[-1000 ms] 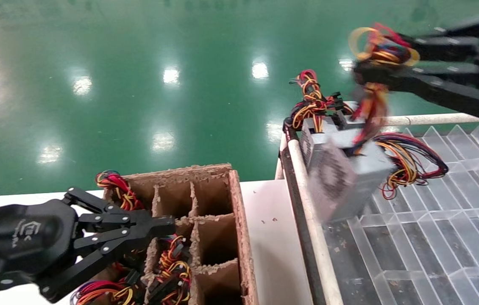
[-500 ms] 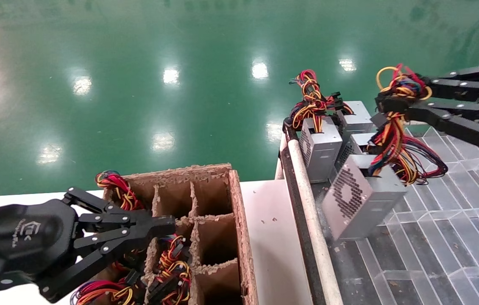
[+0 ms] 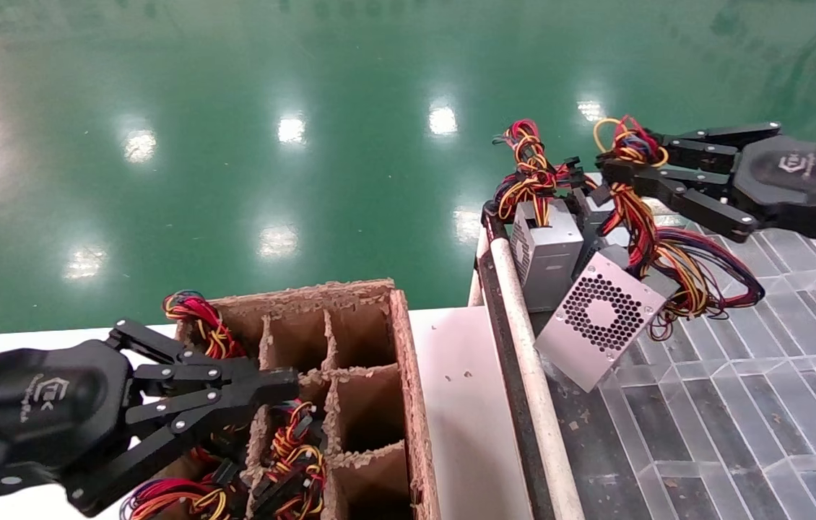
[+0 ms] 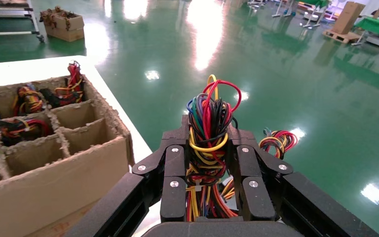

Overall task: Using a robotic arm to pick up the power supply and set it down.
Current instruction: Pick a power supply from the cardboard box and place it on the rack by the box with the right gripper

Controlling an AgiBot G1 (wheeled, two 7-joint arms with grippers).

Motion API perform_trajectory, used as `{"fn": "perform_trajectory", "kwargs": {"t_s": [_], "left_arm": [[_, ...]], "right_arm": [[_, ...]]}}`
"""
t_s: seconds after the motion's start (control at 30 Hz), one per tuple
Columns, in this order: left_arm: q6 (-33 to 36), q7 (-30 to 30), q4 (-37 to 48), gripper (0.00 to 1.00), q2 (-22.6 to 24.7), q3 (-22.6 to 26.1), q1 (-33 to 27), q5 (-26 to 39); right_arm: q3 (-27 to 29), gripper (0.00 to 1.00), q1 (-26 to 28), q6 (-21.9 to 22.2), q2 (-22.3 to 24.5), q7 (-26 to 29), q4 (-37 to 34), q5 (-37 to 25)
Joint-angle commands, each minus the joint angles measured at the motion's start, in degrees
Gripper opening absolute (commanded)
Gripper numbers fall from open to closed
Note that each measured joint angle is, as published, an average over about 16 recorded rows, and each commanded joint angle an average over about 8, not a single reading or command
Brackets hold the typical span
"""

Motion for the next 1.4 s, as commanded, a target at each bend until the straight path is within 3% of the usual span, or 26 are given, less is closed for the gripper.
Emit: {"fn": "perform_trajectory", "kwargs": {"t_s": [0.03, 0.73, 1.4], "left_arm": [[0.0, 0.0, 0.0, 0.0, 0.0, 0.0, 0.0, 0.0], [0.0, 0.0, 0.0, 0.0, 0.0, 0.0, 0.0, 0.0], [0.0, 0.0, 0.0, 0.0, 0.0, 0.0, 0.0, 0.0]], "right_arm": [[-0.1, 0.0, 0.0, 0.0, -1.3, -0.8, -1.8, 0.0], [0.2, 0.0, 1.3, -0.2, 1.8, -2.6, -2.1, 2.2], [0.7, 0.0, -2.4, 1.5, -5.7, -6.5, -8.5, 4.1]]}}
